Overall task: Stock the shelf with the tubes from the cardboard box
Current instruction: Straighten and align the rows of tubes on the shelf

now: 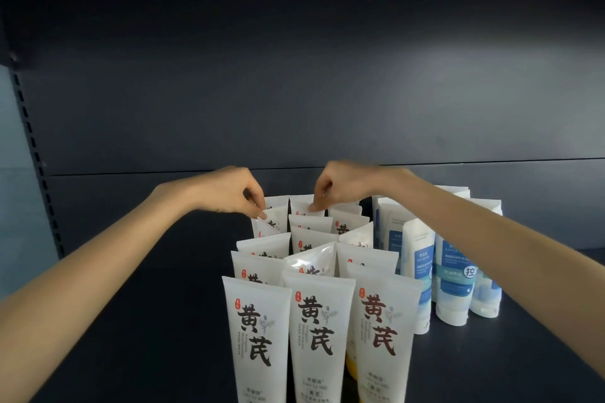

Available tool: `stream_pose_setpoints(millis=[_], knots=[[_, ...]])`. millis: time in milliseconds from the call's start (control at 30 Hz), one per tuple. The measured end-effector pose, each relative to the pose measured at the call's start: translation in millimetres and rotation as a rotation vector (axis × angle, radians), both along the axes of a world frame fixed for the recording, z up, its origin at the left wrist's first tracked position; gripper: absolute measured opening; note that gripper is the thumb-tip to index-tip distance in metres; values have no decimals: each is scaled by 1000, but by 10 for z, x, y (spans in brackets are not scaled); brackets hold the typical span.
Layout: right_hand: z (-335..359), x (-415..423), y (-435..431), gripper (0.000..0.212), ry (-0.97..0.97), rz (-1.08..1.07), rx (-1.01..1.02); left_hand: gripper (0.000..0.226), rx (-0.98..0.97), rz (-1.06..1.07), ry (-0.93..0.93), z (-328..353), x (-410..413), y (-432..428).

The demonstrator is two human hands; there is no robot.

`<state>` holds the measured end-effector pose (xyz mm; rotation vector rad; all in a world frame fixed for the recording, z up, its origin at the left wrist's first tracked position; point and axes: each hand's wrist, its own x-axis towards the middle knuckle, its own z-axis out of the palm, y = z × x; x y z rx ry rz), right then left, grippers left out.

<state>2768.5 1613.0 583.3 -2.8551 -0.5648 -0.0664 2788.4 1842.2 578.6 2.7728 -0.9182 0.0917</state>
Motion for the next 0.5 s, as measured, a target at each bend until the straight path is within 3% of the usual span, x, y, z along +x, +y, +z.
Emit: stream_pose_setpoints(millis=[500], knots=[[-101,197,79,17,-100,-63,-49,3,-10,1,-169,-115,198,30]])
